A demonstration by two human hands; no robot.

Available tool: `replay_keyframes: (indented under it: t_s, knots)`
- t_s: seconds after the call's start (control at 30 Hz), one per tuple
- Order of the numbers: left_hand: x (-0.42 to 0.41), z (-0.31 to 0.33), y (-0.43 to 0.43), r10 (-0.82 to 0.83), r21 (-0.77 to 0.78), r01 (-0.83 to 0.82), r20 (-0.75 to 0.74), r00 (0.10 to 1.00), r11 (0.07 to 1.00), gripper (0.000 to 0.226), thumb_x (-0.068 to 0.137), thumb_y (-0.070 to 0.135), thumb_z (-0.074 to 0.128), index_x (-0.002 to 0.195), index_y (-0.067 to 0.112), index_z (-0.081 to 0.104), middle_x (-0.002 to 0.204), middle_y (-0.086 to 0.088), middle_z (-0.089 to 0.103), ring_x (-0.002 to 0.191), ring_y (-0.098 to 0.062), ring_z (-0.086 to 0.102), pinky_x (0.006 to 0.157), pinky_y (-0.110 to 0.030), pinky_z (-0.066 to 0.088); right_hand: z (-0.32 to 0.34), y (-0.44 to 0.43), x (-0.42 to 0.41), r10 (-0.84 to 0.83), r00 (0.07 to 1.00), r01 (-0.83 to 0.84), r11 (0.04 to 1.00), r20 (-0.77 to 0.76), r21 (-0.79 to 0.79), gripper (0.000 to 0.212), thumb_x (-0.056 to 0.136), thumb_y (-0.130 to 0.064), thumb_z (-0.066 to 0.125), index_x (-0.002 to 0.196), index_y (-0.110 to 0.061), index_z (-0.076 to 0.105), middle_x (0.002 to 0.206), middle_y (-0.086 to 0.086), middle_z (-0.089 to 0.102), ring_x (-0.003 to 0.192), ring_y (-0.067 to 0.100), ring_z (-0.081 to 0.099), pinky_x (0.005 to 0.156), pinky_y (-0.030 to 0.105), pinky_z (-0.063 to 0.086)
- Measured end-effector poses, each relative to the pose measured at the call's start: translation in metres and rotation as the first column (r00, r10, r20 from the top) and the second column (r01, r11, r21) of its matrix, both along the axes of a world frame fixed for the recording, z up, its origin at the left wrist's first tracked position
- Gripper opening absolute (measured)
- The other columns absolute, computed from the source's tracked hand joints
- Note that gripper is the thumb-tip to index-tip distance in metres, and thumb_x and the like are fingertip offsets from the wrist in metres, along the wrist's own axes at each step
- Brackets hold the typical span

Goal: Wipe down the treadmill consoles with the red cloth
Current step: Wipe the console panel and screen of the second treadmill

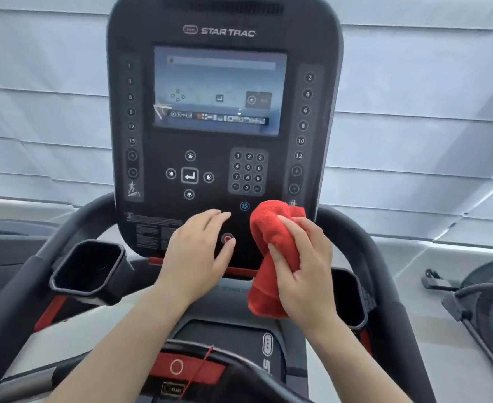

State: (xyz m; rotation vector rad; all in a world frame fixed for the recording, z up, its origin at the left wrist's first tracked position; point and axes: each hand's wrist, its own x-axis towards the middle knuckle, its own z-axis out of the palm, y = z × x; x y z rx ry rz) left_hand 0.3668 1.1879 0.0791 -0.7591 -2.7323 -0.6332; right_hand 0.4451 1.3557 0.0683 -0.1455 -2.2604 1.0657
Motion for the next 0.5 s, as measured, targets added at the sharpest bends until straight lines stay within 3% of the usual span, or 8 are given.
replay_keyframes:
  t_s: [0.33, 0.5]
  knots:
    - [-0.081, 0.065, 0.071, -0.039, 0.072, 0.051, -0.159, 0.987, 0.996, 0.054, 0.085, 0.043, 0.038, 0.13, 0.015, 0.049, 0.134, -0.004, 0.049, 0.124, -0.021, 0.042, 0.101, -0.04, 0.037, 0.049, 0.05, -0.069, -0.095, 0.983, 0.106, 0.992, -0.155, 0.062, 0.038, 0.088, -0.027, 0.055, 0.126, -0.024, 0.054, 0.128, 0.001, 0.049, 0.119, 0.02, 0.042, 0.105, 0.018, 0.021]
    - [-0.113, 0.088, 0.098, -0.099, 0.056, 0.116, -0.244, 0.965, 0.992, 0.053, 0.086, 0.041, 0.041, 0.132, 0.017, 0.047, 0.141, -0.001, 0.042, 0.131, -0.021, 0.035, 0.105, -0.044, 0.034, 0.071, 0.072, -0.114, -0.171, 0.963, 0.196, 0.975, -0.211, 0.103, 0.039, 0.088, -0.023, 0.058, 0.127, -0.021, 0.054, 0.13, 0.004, 0.048, 0.12, 0.025, 0.042, 0.105, 0.015, 0.017]
